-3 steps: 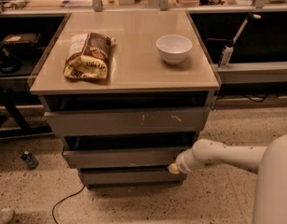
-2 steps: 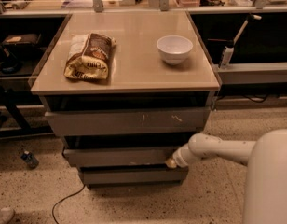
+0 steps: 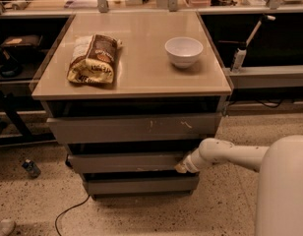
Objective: Close middle drawer
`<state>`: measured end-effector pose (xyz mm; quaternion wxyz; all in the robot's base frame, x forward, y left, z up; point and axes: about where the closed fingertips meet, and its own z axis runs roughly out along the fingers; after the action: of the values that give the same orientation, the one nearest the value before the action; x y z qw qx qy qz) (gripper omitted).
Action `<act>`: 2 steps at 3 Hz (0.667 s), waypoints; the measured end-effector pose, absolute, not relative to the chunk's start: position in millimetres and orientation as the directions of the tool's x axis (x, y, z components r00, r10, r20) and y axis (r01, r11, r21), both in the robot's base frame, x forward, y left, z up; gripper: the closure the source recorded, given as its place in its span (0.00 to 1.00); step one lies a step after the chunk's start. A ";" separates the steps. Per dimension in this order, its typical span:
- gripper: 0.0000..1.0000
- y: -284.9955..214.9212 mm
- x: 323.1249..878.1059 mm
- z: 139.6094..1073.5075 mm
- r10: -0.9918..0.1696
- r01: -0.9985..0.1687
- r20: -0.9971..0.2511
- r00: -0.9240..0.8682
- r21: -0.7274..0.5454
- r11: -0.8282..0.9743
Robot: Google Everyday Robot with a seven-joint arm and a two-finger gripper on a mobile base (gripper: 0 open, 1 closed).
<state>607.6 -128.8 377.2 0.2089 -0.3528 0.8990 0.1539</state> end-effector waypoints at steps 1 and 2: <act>1.00 -128.9 607.5 377.1 -0.570 -0.699 -0.484 -0.664 0.130 0.704; 1.00 -134.7 586.1 371.0 -0.567 -0.686 -0.443 -0.694 0.170 0.707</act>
Offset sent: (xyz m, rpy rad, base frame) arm -0.0490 -0.0161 -0.0110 -0.0031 0.1353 -0.0148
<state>586.1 -134.7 371.0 0.1824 -0.3457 0.9058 0.1635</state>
